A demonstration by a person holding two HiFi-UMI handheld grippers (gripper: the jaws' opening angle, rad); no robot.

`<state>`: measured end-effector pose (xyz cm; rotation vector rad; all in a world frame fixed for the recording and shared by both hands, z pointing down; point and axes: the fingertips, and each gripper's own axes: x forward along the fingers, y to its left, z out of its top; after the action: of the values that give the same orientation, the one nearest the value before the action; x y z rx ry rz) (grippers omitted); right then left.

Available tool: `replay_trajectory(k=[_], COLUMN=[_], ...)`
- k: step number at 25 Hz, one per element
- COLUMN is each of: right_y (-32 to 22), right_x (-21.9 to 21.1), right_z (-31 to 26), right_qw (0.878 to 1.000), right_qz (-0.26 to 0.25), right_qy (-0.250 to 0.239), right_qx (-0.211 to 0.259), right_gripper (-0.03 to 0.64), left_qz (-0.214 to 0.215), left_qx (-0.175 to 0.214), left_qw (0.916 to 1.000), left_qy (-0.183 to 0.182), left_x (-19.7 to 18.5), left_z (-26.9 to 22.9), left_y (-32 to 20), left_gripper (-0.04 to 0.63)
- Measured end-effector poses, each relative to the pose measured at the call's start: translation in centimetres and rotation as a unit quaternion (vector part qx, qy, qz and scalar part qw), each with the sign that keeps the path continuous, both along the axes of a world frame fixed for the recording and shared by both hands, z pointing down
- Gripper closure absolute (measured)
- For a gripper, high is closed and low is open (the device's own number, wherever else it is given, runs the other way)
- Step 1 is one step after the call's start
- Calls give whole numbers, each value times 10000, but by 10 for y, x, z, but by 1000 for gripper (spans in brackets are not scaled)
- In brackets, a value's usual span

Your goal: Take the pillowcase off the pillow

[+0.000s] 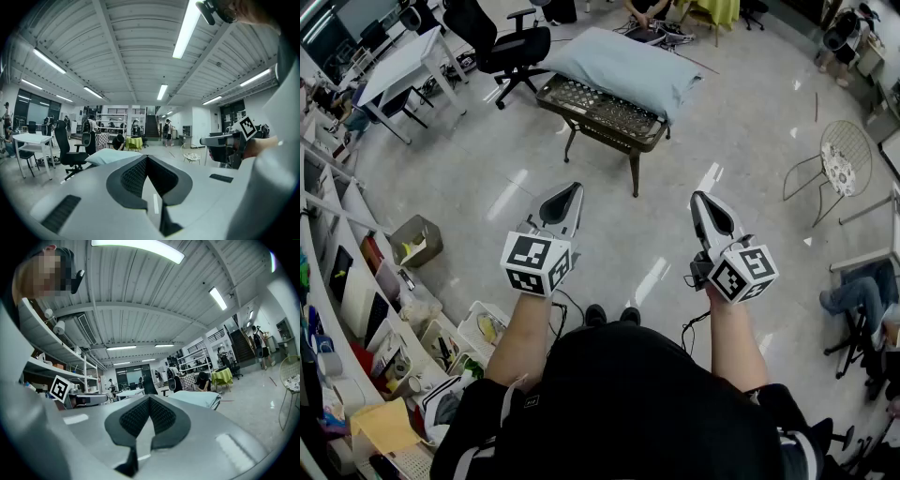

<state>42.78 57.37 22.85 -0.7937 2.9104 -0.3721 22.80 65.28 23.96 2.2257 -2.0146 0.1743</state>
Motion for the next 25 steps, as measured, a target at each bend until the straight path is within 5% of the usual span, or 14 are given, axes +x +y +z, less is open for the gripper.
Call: replay_trajectory(k=[16, 25], right_y=[-31, -77], right_x=[42, 10], right_z=[14, 44], right_qw=[9967, 9965], right_qz=[295, 297], right_qy=[-538, -132], right_qx=[-540, -774], right_gripper=[609, 609], left_qz=[49, 203], left_qx=[18, -250], left_qw=[9999, 9989], left_qy=[137, 337], left_x=[35, 7], left_z=[1, 35], left_y=[-17, -77], left_gripper=[595, 595])
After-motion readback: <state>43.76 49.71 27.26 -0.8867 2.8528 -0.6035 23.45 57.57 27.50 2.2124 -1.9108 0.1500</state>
